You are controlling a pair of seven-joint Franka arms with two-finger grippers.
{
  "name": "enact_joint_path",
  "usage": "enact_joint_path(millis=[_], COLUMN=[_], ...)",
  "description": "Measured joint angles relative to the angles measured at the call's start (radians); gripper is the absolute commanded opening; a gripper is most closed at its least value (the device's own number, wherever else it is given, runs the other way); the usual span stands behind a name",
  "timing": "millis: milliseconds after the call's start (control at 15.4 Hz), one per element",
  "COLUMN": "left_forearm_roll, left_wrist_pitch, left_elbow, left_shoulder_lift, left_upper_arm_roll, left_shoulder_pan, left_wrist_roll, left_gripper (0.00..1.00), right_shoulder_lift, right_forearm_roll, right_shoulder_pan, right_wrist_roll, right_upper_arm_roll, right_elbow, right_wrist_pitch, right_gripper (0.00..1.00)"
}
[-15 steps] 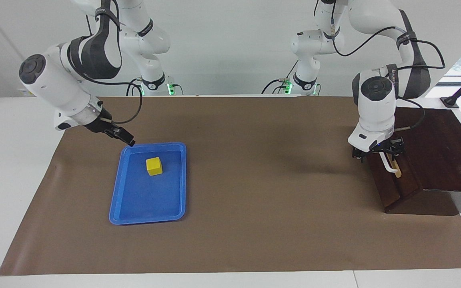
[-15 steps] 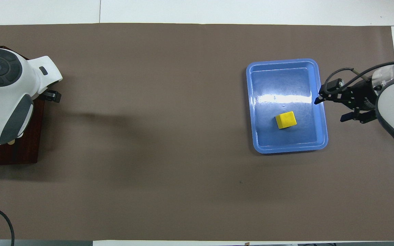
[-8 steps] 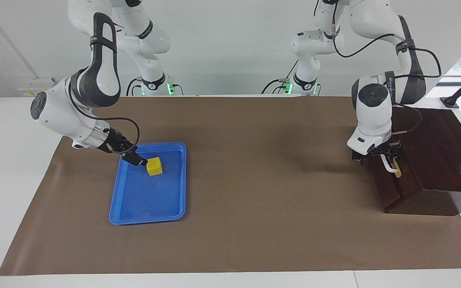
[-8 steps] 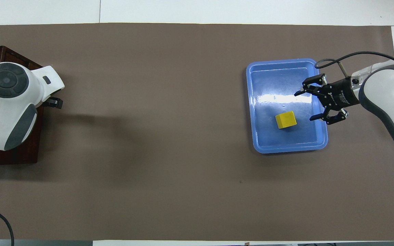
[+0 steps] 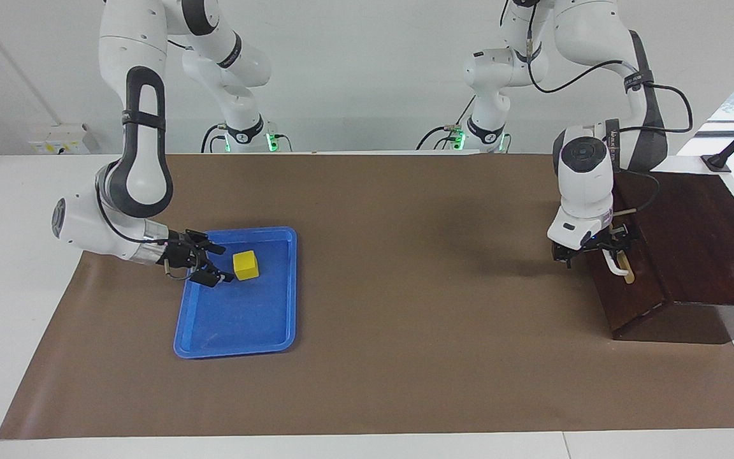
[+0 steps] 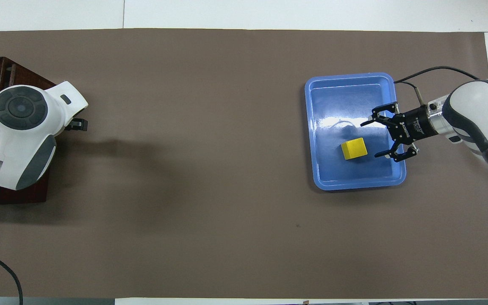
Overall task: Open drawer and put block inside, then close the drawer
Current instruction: 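Pull the drawer open with the left gripper while the right gripper descends, then close the right gripper on the yellow block while the left gripper rises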
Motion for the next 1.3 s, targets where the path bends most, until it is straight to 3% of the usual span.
enact_joint_path(millis=[195,455,780,911,1171,1301], left_forearm_roll=[-0.007,-0.103,-0.129,-0.185,-0.282,-0.312], left_wrist_pitch=[-0.001,-0.031,-0.089,-0.185,-0.478,-0.525], left_elbow=[0.002,0.036,0.075,0.162,0.454,0.504], left_shoulder_lift=[0.000,0.003,0.012,0.021,0.072,0.090], left_upper_arm_roll=[-0.003,-0.006,-0.005,0.002,0.008,0.007], left_shoulder_pan=[-0.076,-0.181,-0.217,-0.214,-0.213,-0.214], left_wrist_roll=[-0.129,-0.256,-0.312,-0.315,-0.314,-0.349], left_gripper=[1.00,1.00,1.00,1.00,1.00,1.00], right_shoulder_lift=[0.012,0.032,0.039,0.044,0.047,0.047], right_forearm_roll=[0.007,0.035,0.050,0.053,0.054,0.054], right_shoulder_pan=[-0.011,-0.026,-0.024,-0.022,-0.016,-0.016], right_wrist_roll=[0.019,0.083,0.131,0.131,0.122,0.096], right_upper_arm_roll=[-0.001,-0.002,0.000,0.000,0.003,0.003], right_elbow=[-0.001,-0.002,-0.017,-0.017,-0.024,-0.033], right_wrist_pitch=[-0.007,-0.035,-0.046,-0.044,-0.036,-0.028], right_gripper=[1.00,1.00,1.00,1.00,1.00,1.00])
